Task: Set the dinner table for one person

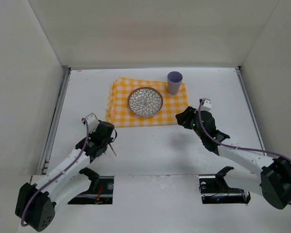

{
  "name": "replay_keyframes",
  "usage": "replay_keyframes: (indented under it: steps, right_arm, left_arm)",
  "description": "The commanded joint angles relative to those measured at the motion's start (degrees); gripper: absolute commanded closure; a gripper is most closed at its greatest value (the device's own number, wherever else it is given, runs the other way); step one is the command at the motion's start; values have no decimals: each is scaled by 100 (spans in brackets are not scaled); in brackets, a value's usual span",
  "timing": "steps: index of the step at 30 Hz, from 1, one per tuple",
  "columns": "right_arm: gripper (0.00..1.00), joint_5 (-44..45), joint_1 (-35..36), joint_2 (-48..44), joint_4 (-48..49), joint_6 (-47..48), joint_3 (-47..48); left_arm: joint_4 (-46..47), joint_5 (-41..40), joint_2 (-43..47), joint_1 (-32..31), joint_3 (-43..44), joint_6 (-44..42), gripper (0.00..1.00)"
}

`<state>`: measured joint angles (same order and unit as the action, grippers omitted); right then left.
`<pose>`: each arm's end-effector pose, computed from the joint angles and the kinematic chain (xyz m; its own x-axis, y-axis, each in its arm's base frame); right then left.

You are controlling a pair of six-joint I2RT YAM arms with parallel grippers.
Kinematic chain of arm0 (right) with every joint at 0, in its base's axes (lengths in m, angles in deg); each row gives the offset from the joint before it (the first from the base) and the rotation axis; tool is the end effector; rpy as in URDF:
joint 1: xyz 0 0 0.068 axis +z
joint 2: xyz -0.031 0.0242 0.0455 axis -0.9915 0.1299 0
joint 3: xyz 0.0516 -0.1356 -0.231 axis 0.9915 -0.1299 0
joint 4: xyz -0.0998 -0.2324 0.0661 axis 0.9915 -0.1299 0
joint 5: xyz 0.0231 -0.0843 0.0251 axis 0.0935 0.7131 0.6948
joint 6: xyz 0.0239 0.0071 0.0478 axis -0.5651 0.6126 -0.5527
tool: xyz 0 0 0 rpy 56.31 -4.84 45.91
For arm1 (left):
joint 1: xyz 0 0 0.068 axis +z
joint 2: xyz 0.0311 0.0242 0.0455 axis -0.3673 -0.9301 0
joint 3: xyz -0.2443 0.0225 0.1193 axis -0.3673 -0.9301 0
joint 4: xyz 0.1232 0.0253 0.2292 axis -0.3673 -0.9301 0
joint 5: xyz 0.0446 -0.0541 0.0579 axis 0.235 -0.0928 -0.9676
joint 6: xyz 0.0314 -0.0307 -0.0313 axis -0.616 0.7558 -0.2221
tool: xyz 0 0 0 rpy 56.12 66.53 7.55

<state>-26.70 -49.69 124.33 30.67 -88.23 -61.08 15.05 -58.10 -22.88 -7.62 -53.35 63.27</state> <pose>0.2051 0.1229 0.2221 -0.4494 0.4166 -0.7903 -0.0966 0.8567 0.5066 0.1564 -0.0672 0.1911 -0.5007 -0.4892 -0.7141 -0.4088 0.8608 -0.3030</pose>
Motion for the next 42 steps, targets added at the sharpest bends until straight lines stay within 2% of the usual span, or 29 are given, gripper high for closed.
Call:
replay_keyframes:
  steps: [1,5,9,15,23,35,42]
  right_arm:
    - [46,203,-80,-139,307,-67,-43]
    - [44,212,-159,-148,307,-128,-78]
    - [42,335,-361,-192,307,-234,-174]
    - [41,362,-660,-508,316,-384,-368]
    - [40,336,-731,-508,316,-427,-386]
    - [40,256,-731,-657,307,-471,-412]
    - [40,265,-766,-614,307,-454,-403]
  left_arm:
    - [-404,-359,342,-312,856,-316,100]
    - [25,-474,-421,-1129,1753,-466,100]
    - [1219,-246,-1913,-1858,2683,-808,99]
    - [2118,430,-3883,-2273,4248,-1415,99]
    - [2215,923,-5589,-2176,5612,-1644,99]
    - [2250,1003,-6601,-1939,6491,-1434,98]
    - [2382,1055,-6997,-1842,6650,-1284,98]
